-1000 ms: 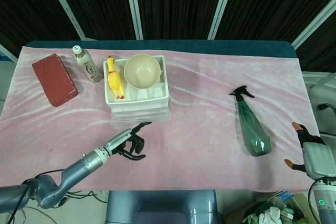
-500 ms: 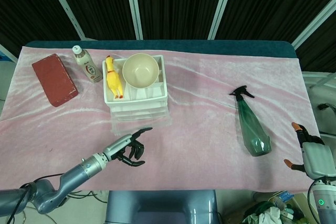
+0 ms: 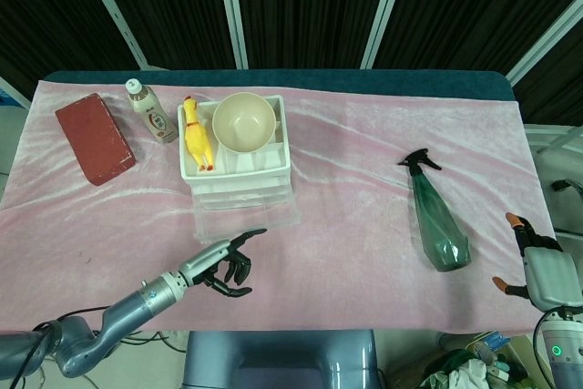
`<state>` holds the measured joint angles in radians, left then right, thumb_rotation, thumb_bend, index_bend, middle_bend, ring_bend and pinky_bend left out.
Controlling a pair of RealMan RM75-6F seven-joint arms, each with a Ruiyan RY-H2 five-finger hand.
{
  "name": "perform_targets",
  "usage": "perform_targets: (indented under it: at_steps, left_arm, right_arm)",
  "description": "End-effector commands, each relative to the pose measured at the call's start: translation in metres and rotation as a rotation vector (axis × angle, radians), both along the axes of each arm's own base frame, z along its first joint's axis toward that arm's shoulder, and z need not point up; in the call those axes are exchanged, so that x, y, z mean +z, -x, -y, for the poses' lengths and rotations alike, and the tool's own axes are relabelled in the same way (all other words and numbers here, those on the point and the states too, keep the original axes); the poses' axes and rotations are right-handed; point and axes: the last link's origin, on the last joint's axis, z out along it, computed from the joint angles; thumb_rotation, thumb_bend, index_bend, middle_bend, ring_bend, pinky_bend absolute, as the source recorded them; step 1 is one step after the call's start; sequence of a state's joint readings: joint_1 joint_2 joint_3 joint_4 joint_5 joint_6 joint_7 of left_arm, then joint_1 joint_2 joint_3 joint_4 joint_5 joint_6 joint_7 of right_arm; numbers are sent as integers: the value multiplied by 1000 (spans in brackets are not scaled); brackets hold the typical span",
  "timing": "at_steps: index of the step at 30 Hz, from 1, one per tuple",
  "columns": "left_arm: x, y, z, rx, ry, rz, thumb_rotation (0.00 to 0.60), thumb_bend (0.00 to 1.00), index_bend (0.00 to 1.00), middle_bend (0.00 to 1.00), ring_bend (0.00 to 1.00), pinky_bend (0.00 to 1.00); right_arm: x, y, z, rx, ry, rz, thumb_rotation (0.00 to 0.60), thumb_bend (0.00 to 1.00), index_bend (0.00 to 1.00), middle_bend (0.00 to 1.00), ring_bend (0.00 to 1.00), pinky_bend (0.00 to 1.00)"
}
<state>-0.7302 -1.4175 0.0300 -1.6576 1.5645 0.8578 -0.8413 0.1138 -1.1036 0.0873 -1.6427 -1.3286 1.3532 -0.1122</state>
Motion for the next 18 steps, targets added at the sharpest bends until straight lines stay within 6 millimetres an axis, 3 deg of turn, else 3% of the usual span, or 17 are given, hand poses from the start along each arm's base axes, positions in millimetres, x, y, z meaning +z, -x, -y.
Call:
perform_targets:
  at_steps: [1,18]
  left_arm:
    - [-1,0,1,-2,2,-2,600,273,0,694,608,692]
    - [0,5,11,-25,4,-13,600,273,0,694,609,691]
  right_arm:
    - [0,0,0,0,-1,0,600,0,68,99,283,242]
    - [-1,0,0,-7,-7,-1,600,0,68,99,283,242]
